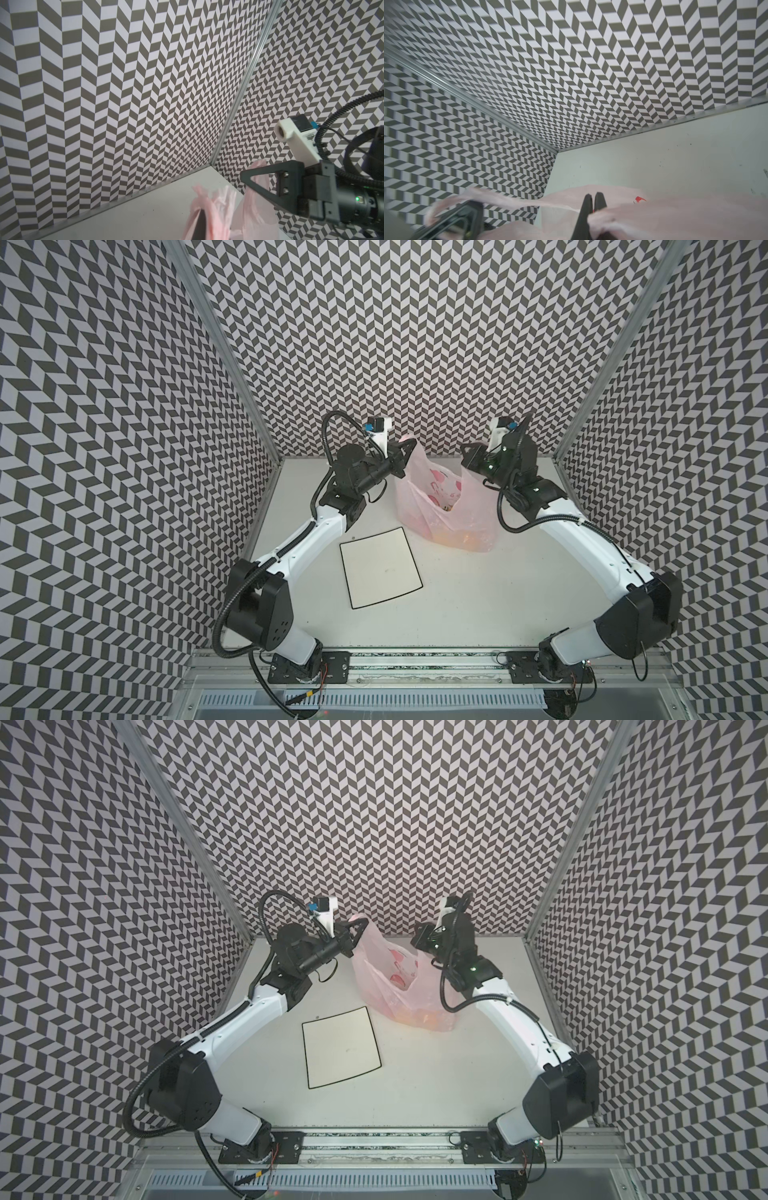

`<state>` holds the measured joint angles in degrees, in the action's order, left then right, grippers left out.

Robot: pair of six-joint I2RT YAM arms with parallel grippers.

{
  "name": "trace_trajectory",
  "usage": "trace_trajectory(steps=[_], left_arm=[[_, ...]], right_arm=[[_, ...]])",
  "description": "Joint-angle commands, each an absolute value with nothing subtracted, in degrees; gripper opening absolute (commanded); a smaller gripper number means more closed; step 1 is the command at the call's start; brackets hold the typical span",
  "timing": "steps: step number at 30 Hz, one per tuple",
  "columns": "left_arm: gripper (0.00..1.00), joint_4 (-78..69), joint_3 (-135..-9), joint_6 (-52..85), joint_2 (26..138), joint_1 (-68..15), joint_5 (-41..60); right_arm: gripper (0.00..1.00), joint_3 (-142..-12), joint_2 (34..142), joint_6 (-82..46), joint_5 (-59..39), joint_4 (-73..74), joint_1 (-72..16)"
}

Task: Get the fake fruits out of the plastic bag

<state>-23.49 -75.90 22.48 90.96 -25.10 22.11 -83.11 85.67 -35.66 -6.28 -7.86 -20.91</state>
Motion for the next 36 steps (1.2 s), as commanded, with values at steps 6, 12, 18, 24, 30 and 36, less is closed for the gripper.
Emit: trace_trajectory(steps=[6, 12, 18, 24, 30, 36], left_arm=[[0.0, -26.2, -95.48, 25.52, 102.1, -22.33, 21.58], [0.0, -28.16, -92.25, 28.67, 102.62, -23.04, 25.67], [0.05, -34.52, -68.6, 28.55, 89.08, -27.07, 25.99], [0.09, -35.98, -48.3, 29.09, 75.7, -32.49, 18.95], [0.0, -38.94, -38.69, 33.29, 71.35, -36.95, 13.3], [0.0, -40.39, -37.18, 34.19, 70.95, -38.65, 10.11]], right_arm=[[0.0, -89.11, 83.19, -31.58, -21.48, 1.84, -10.74], [0.0, -76.46, 75.85, -30.42, -26.48, 3.75, -8.19], [0.0, -58.51, 62.97, -29.44, -31.22, -1.88, -8.23], [0.0, -43.1, 49.68, -31.46, -25.79, -10.11, -8.25], [0.11, -34.84, 43.08, -37.15, -18.88, -16.77, -8.25], [0.66, -38.01, 39.44, -37.47, -9.59, -25.7, -8.2]])
